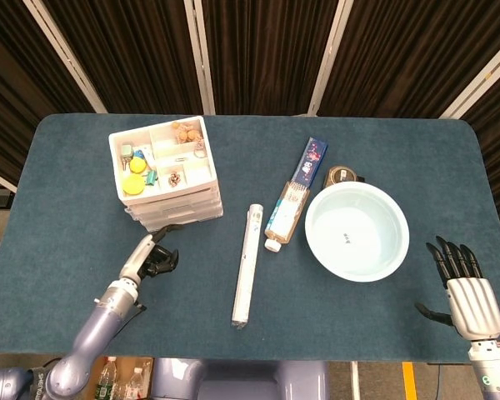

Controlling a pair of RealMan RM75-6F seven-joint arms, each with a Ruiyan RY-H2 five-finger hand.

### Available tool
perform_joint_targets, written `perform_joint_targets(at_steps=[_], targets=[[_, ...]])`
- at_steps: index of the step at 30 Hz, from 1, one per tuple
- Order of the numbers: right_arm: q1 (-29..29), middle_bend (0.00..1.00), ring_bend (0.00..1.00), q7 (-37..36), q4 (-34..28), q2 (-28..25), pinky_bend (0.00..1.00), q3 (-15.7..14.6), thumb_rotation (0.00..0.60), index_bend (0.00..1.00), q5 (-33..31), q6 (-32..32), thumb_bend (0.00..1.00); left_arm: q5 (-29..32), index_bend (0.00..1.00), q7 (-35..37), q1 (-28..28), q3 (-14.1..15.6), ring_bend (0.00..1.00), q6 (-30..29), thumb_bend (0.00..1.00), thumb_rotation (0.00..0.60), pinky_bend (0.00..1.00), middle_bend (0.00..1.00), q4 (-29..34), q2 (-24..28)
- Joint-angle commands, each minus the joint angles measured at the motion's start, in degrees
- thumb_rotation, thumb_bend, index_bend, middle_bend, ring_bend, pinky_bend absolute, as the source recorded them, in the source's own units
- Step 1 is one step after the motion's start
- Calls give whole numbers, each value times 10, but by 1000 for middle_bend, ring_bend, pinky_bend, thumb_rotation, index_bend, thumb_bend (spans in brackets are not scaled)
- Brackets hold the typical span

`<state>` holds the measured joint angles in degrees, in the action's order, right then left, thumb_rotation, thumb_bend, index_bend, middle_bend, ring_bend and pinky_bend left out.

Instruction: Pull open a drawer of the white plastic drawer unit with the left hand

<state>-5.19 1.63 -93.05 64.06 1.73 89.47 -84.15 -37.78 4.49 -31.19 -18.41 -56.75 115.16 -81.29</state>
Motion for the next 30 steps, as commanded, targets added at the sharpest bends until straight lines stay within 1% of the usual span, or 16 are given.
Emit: perform_joint_targets(at_steps=[1, 4, 7, 10, 11, 14, 20, 24, 30], targets=[[0, 0, 0, 0, 0, 0, 0, 0, 600, 0, 0, 0, 126, -59, 218, -41, 4, 27, 971, -20, 625, 600, 916, 1000, 18, 21], [0, 0, 0, 2, 0, 1, 0, 0, 600, 0, 0, 1, 127, -87, 232, -76, 1, 32, 982, -50, 626, 600, 930, 1000, 25, 24], [0, 0, 0, 3, 0, 1, 0, -1, 600, 0, 1, 1, 126, -96, 231, -124, -8, 32, 992, -83, 626, 600, 943, 1000, 31, 28], [0, 0, 0, 4, 0, 1, 0, -1, 600, 0, 0, 1, 126, -104, 227, -185, -22, 32, 999, -116, 629, 600, 949, 1000, 33, 31], [0, 0, 0, 5, 0, 1, 0, -1, 600, 0, 0, 2, 126, -111, 225, -219, -29, 33, 1000, -132, 632, 600, 950, 1000, 32, 32], [0, 0, 0, 6, 0, 2, 0, -2, 600, 0, 1, 2, 126, -114, 226, -275, -44, 29, 1000, -162, 635, 600, 952, 1000, 30, 28], [0, 0, 0, 6, 0, 2, 0, -2, 600, 0, 1, 2, 126, -90, 223, -336, -69, 12, 1000, -182, 635, 600, 952, 1000, 35, 32], [0, 0, 0, 5, 0, 1, 0, -2, 600, 0, 1, 2, 127, -69, 226, -373, -82, 9, 1000, -192, 636, 600, 954, 1000, 39, 37], [0, 0, 0, 5, 1, 2, 0, -2, 600, 0, 2, 1, 127, -46, 225, -391, -89, 14, 1000, -195, 636, 600, 956, 1000, 35, 39]])
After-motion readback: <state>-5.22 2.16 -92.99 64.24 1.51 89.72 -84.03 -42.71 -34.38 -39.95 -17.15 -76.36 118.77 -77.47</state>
